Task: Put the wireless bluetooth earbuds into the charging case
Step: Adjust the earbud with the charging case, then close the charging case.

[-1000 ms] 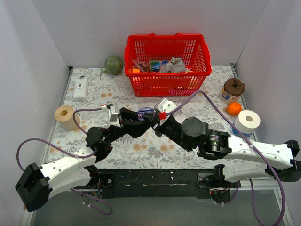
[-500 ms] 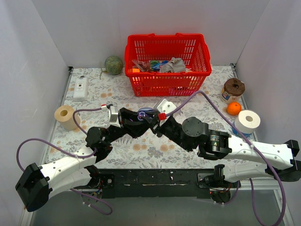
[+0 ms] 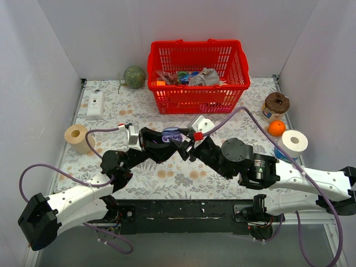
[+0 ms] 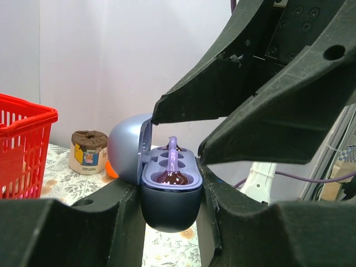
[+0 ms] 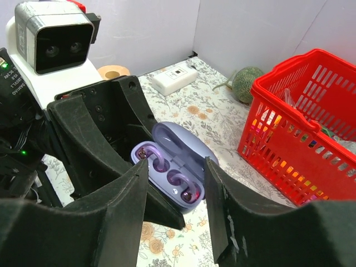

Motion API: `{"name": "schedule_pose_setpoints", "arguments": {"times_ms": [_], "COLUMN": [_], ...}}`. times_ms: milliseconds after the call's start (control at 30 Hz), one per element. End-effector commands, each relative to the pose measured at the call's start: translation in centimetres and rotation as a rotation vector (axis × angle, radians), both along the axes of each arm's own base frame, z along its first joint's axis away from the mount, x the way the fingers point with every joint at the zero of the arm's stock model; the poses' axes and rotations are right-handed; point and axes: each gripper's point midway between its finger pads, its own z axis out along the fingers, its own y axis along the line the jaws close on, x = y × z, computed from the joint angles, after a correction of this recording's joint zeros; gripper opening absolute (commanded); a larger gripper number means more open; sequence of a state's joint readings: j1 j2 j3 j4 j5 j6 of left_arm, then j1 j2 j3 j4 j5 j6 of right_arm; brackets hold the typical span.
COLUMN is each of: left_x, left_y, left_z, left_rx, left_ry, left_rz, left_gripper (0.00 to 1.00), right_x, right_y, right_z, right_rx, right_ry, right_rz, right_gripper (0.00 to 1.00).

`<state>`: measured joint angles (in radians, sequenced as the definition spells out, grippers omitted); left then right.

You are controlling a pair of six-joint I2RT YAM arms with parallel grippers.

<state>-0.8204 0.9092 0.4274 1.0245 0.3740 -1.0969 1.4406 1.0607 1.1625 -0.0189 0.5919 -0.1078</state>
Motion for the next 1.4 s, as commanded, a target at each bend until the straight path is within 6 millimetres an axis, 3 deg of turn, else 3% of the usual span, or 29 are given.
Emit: {"name": "schedule_pose_setpoints", "arguments": {"times_ms": [0,167,233,267,333,367,400,433,467,533,567,633,900,1367], "left_x": [-0.9,-2.0,-2.7,-3.0,-4.1,-4.4,-4.7,-4.9,-5.7,-6.2,-6.5,-6.5,-5.9,-3.4], "left_y": [0.8,1.0,1.0,1.0,0.9,0.8,0.7,0.5,0.5,0.4,0.5,0.6,0.8,1.1], "left_z": [2.3,1.8,1.3,1.1,0.5,0.1,-0.1,-0.5,-0.9,-1.4,-1.4,-1.3,-0.2,0.5], "left_rx": [-0.052,-0.042,-0.027,-0.020,0.007,0.023,0.036,0.054,0.074,0.093,0.096,0.095,0.079,0.042], "left_ry": [-0.060,-0.108,-0.124,-0.129,-0.151,-0.160,-0.167,-0.165,-0.183,-0.188,-0.196,-0.200,-0.219,-0.177], "left_rz": [-0.001,-0.029,-0.057,-0.068,-0.115,-0.131,-0.149,-0.166,-0.204,-0.232,-0.242,-0.236,-0.187,-0.058], "left_gripper": [0.00,0.00,0.00,0.00,0.00,0.00,0.00,0.00,0.00,0.00,0.00,0.00,0.00,0.00], "right_x": [-0.6,-0.5,0.5,0.9,1.7,2.0,2.2,2.3,2.7,2.6,3.0,2.6,0.7,-1.5], "right_y": [-1.9,-3.8,-4.3,-4.9,-4.5,-4.8,-4.7,-3.8,-4.0,-2.7,-2.9,-1.7,0.9,1.5], "right_z": [4.2,7.3,6.5,7.7,6.2,7.4,7.4,6.0,6.9,5.1,5.3,3.7,1.0,-0.9], "right_rx": [0.134,0.255,0.217,0.229,0.112,0.133,0.116,0.041,0.052,-0.024,-0.028,-0.080,-0.150,-0.178], "right_ry": [-0.004,0.021,0.056,0.065,0.078,0.095,0.104,0.110,0.119,0.156,0.168,0.204,0.287,0.354], "right_rz": [0.011,-0.014,-0.092,-0.122,-0.175,-0.193,-0.202,-0.192,-0.196,-0.154,-0.156,-0.109,0.042,0.152], "right_gripper": [0.52,0.48,0.43,0.41,0.37,0.37,0.36,0.36,0.36,0.36,0.36,0.35,0.33,0.30]}}
